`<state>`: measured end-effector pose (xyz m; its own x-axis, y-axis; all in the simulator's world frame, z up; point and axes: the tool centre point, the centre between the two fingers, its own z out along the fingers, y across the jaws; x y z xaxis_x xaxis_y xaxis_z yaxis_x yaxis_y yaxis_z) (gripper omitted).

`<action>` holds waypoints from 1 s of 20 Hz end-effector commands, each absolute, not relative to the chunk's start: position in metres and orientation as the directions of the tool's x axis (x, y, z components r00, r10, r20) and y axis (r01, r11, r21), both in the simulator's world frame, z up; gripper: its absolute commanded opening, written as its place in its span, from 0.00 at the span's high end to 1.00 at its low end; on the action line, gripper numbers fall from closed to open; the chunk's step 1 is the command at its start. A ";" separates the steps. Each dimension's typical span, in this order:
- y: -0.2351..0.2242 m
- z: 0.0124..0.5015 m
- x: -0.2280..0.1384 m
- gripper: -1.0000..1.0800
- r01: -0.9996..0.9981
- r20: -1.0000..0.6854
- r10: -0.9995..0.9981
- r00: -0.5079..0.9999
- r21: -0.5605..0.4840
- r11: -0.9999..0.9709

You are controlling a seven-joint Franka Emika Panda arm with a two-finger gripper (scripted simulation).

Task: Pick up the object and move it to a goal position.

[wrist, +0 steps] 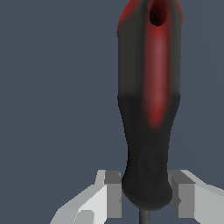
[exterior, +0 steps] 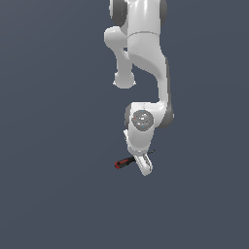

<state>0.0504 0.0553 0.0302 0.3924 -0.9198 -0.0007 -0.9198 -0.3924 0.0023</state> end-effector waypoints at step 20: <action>0.168 0.228 0.031 1.00 -0.920 0.001 -0.920 0.391 0.000 -0.391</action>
<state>0.0332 0.1588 0.2112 0.3920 -0.9200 0.0005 -0.9200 -0.3920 0.0005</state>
